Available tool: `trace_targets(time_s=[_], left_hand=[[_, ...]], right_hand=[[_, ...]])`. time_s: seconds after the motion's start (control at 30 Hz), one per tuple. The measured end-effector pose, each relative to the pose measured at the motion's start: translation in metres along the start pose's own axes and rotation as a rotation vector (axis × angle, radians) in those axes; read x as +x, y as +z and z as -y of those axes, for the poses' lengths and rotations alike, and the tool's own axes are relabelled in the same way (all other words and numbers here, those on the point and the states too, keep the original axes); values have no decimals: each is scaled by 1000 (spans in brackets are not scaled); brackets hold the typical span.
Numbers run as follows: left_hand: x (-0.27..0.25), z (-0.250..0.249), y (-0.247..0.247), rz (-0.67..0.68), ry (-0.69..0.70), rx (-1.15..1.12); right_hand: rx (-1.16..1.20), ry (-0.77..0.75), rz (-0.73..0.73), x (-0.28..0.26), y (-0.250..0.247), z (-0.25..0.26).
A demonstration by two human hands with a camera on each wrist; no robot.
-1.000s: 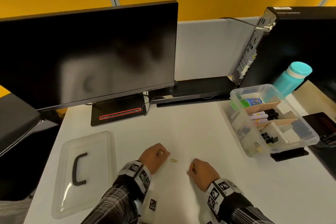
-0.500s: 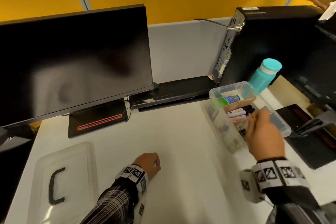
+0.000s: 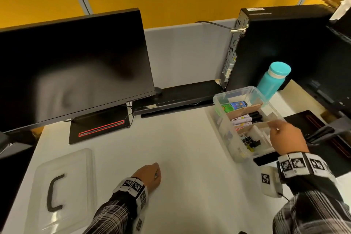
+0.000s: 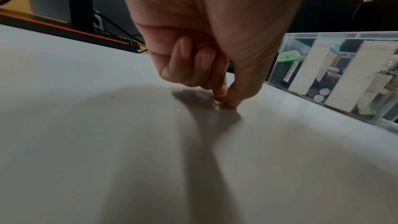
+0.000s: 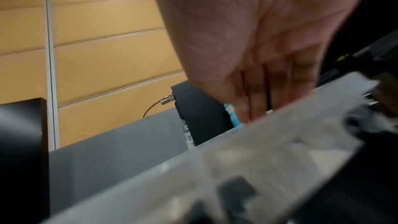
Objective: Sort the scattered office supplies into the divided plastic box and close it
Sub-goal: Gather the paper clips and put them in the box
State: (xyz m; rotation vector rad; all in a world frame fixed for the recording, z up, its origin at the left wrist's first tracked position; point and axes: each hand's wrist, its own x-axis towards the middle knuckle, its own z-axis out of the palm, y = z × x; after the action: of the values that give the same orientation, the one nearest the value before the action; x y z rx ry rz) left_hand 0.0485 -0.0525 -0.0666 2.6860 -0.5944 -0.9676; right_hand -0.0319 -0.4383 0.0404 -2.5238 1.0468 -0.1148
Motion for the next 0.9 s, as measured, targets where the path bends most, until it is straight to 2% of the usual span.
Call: trace_targets(time_s=[0.07, 0.1, 0.13, 0.23, 0.3, 0.47, 0.63, 0.8, 0.9], left_hand=[[-1, 2, 3, -21, -13, -20], [-2, 2, 4, -29, -20, -29], [-3, 2, 5, -34, -28, -36], [-4, 1, 6, -38, -49, -48], [-5, -2, 7, -51, -56, -53], [-13, -24, -8, -247, -34, -139], [-30, -94, -63, -447, 139, -189], [-20, -188, -95, -367, 314, -117], [-1, -231, -106, -276, 298, 93]], right_hand=[[37, -22, -232, -6, -5, -14], [8, 4, -280, -4, -4, -22], [-3, 45, -262, -1, -1, -30], [137, 129, -31, 11, 10, -40], [237, 131, 9, 10, 15, -40], [338, -1, 16, -11, 28, -34], [367, -145, 77, -20, 45, -16], [357, -259, 145, -34, 61, 15], [369, -293, 121, -40, 69, 25]])
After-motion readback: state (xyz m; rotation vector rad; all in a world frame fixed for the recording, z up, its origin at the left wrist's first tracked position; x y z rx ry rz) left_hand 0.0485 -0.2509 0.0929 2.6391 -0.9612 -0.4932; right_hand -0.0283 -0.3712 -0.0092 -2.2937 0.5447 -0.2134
